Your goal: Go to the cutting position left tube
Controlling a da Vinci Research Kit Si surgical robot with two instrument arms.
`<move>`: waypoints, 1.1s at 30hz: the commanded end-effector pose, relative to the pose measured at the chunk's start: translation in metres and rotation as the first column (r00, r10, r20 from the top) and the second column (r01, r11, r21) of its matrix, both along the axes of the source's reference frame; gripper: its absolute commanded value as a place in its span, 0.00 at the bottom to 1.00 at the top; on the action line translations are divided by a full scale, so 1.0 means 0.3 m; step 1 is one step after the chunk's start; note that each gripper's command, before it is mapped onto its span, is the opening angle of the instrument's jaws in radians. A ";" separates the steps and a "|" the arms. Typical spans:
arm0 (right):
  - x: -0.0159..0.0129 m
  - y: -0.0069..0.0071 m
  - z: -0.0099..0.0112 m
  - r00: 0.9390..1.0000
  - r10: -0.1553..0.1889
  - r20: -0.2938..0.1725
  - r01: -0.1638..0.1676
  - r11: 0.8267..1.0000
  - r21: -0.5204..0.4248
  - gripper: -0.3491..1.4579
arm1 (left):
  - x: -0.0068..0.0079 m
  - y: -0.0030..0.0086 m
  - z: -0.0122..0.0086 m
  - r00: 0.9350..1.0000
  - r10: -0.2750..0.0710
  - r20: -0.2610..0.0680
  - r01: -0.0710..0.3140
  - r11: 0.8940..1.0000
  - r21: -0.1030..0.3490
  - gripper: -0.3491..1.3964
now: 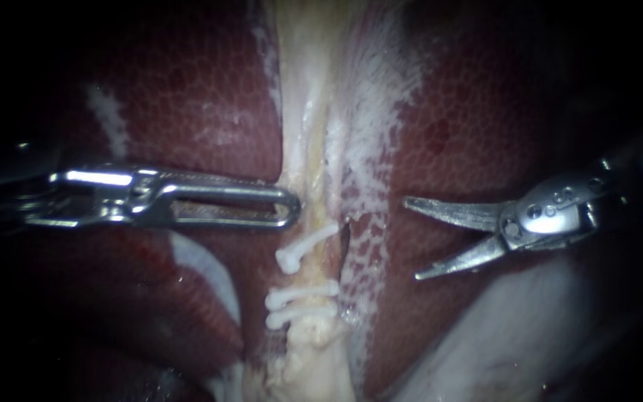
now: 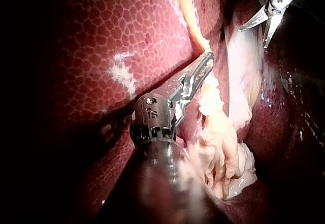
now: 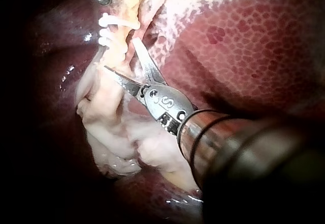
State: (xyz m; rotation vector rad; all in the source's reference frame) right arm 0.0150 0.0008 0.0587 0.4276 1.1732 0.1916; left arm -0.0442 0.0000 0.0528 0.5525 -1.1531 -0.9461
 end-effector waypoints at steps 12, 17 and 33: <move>0.0116 -0.0130 0.0105 0.994 -0.107 0.033 0.103 0.989 0.106 0.79 | 0.0063 0.0013 -0.0101 1.000 0.006 0.015 -0.006 1.000 0.011 0.00; 0.0157 -0.0140 0.0127 0.989 -0.139 0.043 0.131 0.981 0.143 0.75 | 0.0093 0.0016 -0.0151 1.000 0.001 0.020 -0.001 1.000 0.014 0.00; 0.0290 -0.0121 0.0154 0.985 -0.170 0.018 0.164 0.970 0.181 0.66 | 0.0125 0.0024 -0.0220 0.999 -0.012 0.030 0.011 1.000 0.016 0.00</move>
